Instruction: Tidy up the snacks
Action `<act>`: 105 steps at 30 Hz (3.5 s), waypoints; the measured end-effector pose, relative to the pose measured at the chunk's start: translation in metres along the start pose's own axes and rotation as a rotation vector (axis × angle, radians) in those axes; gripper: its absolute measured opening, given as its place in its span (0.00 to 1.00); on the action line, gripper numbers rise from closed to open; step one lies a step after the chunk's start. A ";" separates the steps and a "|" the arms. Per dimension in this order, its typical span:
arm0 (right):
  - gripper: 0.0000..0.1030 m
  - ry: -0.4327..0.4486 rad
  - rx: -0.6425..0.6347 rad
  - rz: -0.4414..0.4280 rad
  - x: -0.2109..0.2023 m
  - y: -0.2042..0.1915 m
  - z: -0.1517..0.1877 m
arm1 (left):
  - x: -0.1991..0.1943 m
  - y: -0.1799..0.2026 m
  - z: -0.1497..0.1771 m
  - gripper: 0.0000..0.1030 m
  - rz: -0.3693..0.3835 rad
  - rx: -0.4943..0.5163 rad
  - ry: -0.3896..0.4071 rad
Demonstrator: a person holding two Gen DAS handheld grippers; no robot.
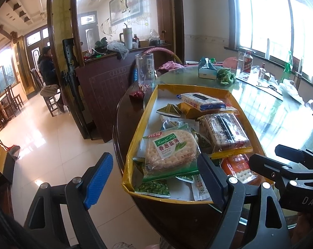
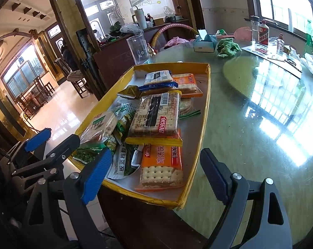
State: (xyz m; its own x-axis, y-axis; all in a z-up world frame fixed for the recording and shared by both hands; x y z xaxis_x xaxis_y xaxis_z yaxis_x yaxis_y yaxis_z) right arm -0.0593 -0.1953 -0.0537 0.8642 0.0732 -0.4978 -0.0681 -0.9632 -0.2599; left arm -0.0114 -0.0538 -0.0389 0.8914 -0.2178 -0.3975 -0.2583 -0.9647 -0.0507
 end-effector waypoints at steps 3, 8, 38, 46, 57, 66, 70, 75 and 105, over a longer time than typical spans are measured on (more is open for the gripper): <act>0.85 0.000 0.001 0.000 0.001 0.000 0.000 | 0.000 0.000 0.000 0.81 0.001 -0.001 -0.002; 0.85 -0.002 0.001 0.001 0.001 0.000 0.001 | 0.001 -0.001 0.001 0.81 0.006 0.000 -0.003; 0.85 0.004 -0.011 0.003 0.001 0.000 0.001 | 0.002 -0.003 -0.001 0.81 0.015 0.002 -0.004; 0.85 0.006 -0.008 0.004 0.000 -0.001 0.000 | 0.003 -0.003 -0.003 0.81 0.019 0.003 -0.004; 0.85 0.010 -0.008 0.004 -0.002 -0.001 -0.001 | 0.004 -0.002 -0.003 0.81 0.023 0.010 0.003; 0.85 0.012 -0.013 0.003 -0.003 -0.003 -0.003 | 0.003 -0.004 -0.005 0.81 0.022 0.010 0.006; 0.85 0.012 -0.012 0.004 -0.003 -0.003 -0.003 | 0.003 -0.004 -0.006 0.81 0.021 0.010 0.005; 0.85 0.012 -0.012 0.004 -0.003 -0.003 -0.003 | 0.004 -0.004 -0.006 0.81 0.021 0.011 0.005; 0.85 0.025 -0.019 0.010 -0.009 -0.002 -0.009 | 0.003 -0.004 -0.005 0.81 0.024 0.028 0.006</act>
State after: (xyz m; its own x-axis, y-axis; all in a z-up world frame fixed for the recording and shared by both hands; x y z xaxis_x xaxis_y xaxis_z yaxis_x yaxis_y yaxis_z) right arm -0.0625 -0.1963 -0.0412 0.8759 0.0571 -0.4791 -0.0676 -0.9687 -0.2389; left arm -0.0057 -0.0516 -0.0355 0.8871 -0.2414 -0.3934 -0.2895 -0.9548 -0.0669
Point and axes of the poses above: each gripper's, at about its wrist camera, not at the fingertips, and x roughly the way its jaws point, y to its right, z to its underside, the point moved 6 cm from there along x, roughly the way its jaws point, and after that the axes turned 13 degrees about y, right-handed, at the moved point
